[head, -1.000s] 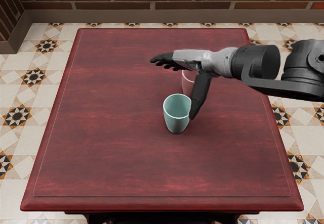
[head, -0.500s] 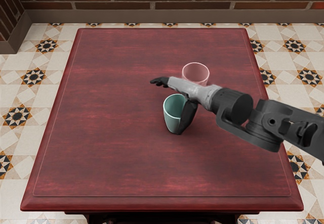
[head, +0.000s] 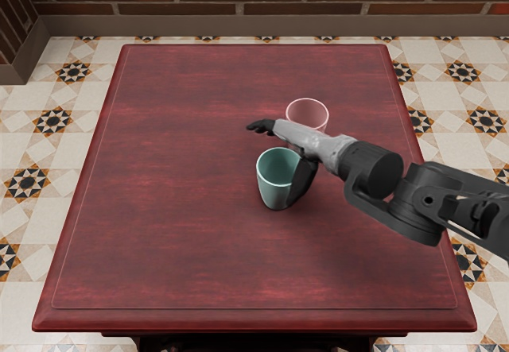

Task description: Pick up cup and place in cup with right hand

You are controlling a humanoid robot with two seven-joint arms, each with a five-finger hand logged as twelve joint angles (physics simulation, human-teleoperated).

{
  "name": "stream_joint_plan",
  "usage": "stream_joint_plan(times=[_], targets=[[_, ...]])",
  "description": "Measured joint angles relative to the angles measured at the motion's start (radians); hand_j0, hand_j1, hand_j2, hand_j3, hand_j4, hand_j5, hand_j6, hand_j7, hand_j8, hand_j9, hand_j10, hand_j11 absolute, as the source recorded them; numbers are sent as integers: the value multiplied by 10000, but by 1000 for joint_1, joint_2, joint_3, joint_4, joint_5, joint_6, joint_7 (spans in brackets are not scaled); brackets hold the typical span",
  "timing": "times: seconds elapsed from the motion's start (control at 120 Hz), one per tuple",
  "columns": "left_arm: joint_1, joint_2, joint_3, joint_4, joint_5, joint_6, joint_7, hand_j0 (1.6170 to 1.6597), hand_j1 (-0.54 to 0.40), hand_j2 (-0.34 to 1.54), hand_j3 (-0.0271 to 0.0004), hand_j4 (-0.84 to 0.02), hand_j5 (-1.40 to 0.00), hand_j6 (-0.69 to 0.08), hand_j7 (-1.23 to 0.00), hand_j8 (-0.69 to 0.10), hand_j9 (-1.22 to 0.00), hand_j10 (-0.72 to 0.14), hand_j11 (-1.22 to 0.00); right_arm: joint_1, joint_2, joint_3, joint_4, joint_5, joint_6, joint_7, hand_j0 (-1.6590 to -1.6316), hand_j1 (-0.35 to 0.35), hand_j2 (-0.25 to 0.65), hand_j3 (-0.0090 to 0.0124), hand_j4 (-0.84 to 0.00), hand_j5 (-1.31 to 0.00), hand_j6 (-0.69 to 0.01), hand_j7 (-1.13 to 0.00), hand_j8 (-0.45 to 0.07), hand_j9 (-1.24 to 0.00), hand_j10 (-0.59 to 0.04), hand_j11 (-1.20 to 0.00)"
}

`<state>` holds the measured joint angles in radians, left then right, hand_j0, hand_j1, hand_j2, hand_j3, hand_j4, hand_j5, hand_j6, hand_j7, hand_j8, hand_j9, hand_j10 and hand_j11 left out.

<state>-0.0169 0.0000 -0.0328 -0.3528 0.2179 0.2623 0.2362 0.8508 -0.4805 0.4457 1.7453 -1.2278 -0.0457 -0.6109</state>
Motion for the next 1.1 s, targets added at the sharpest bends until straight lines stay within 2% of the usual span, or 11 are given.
stream_joint_plan(times=[0.533,0.675,0.775,0.892,1.1], targets=[[0,0,0,0,0,0,0,16581,3490,-1,0,1,0,1,0,1,0,1,0,-15,-6,-2,0,1,0,0,-16581,148,-592,0,-3057,-3955,-3067,-3952,-3060,-3955,-3053,-3954],[0,0,0,0,0,0,0,16581,3489,-1,0,1,0,1,0,1,0,1,0,-15,-6,-2,0,1,1,0,-16573,491,-768,0,-3396,-4500,-3438,-4445,-3399,-4499,-3392,-4500],[0,0,0,0,0,0,0,16581,3489,-1,0,1,0,1,0,1,0,1,0,-15,-6,-2,0,1,2,0,-16566,588,-698,0,-3562,-4812,-3634,-4712,-3268,-4811,-3558,-4814],[0,0,0,0,0,0,0,16581,3489,-1,-1,1,-1,1,-1,1,-1,1,-1,-15,-6,-2,0,0,5,0,-16552,654,-559,-2,-3827,-5231,-3549,-5088,-3087,-5232,-3756,-5236],[0,0,0,0,0,0,0,16581,3489,0,-1,1,-1,1,-1,1,-1,1,-1,-14,-4,-2,0,-2,7,0,-16550,783,372,-3,-4320,-5546,-3708,-5540,-3186,-5600,-3909,-5642]])
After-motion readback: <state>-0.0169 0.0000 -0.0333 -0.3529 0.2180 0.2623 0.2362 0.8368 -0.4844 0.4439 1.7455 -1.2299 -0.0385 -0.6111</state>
